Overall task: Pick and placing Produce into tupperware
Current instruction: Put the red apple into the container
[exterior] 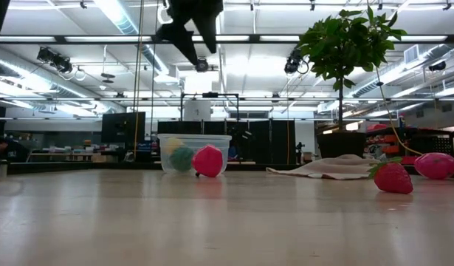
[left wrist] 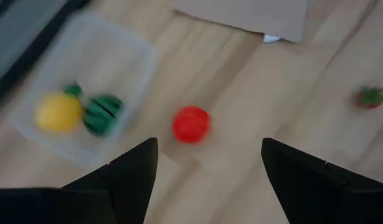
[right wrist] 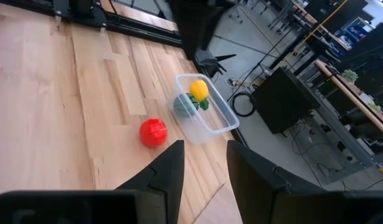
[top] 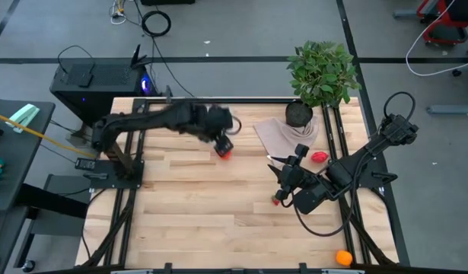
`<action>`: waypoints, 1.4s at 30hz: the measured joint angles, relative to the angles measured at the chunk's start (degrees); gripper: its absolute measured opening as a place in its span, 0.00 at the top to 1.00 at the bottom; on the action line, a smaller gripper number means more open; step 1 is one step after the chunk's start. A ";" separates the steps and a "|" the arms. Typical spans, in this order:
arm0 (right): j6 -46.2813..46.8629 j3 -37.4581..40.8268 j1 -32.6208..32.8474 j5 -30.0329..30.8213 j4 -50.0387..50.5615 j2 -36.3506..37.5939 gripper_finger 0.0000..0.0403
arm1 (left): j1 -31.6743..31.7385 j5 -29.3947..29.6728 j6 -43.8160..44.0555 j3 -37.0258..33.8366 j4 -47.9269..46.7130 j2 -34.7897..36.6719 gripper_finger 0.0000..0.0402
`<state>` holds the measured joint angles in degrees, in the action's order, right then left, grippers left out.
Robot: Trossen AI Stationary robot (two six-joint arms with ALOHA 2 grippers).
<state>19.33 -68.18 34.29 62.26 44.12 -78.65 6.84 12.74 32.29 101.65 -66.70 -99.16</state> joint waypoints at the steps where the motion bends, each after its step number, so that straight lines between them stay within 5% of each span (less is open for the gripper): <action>1: -0.01 -0.01 0.22 0.00 -0.02 0.00 0.68 | -1.13 0.33 3.41 0.01 0.01 -0.38 0.28; 7: 0.00 0.00 1.96 -0.18 0.00 0.00 0.68 | -2.96 3.65 20.39 -0.03 -0.80 -3.75 0.28; 18: 0.00 -0.02 3.78 -1.91 0.00 0.28 0.68 | -2.91 3.50 33.61 -0.03 -2.95 -13.50 0.26; 27: 0.00 0.00 4.36 -2.36 -0.02 2.70 0.64 | -1.06 0.24 46.27 -0.05 -3.22 -17.33 0.08; 32: 0.07 -0.01 4.36 -2.35 0.00 3.92 0.62 | -0.63 0.57 48.56 -0.05 2.56 -17.33 0.01; 42: 3.40 0.17 5.41 -5.60 0.09 4.20 0.62 | -1.25 0.10 52.48 -0.07 2.50 -19.30 0.04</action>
<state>22.73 -68.01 39.70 56.65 44.21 -74.46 5.59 12.84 84.76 101.58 -64.21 -118.46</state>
